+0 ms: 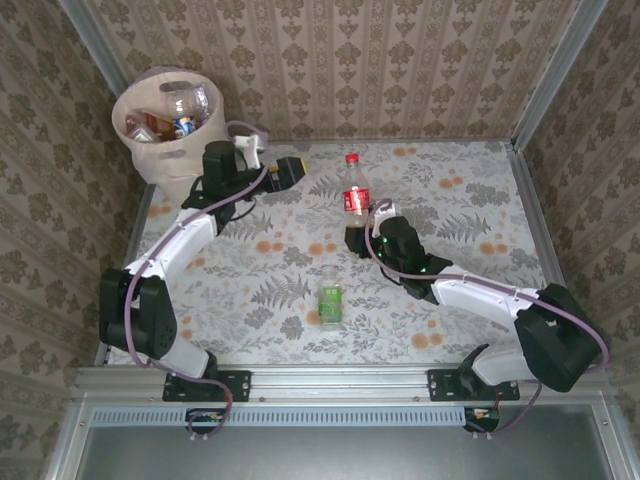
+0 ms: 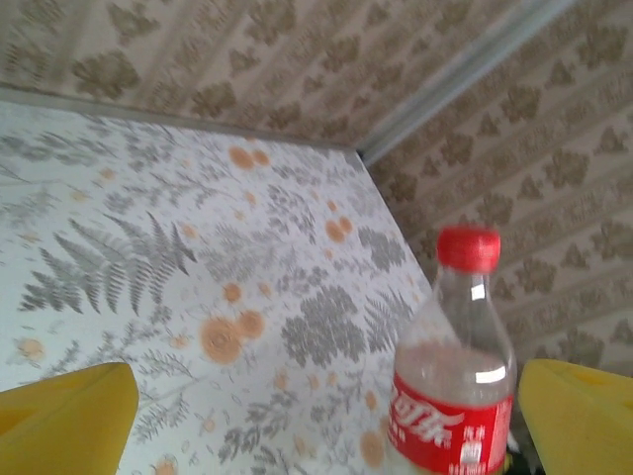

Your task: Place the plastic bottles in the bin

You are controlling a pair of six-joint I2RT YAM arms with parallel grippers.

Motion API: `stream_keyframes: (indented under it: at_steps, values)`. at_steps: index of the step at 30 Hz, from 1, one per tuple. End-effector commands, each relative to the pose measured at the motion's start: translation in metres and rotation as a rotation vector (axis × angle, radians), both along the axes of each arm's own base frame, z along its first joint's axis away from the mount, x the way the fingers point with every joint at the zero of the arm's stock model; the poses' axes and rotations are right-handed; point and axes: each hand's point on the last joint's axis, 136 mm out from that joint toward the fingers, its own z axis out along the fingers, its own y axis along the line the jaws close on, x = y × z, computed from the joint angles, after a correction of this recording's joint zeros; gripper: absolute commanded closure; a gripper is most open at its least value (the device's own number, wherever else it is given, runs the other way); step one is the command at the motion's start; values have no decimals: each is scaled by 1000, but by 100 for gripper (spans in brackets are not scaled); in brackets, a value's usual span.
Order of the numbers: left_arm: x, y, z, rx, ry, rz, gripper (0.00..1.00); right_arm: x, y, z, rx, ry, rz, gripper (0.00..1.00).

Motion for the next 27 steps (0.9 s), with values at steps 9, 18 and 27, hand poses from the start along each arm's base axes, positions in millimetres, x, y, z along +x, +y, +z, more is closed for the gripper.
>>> stream_keyframes:
  at_steps: [9,18,27]
  values:
    - [-38,-48,21,33,-132,-182,0,3,71,64,176,-126,327,48]
    - [-41,-69,15,20,-109,-221,1,6,83,71,143,-132,344,47]
    - [-35,-67,17,6,-91,-189,37,-2,87,79,127,-140,385,39]
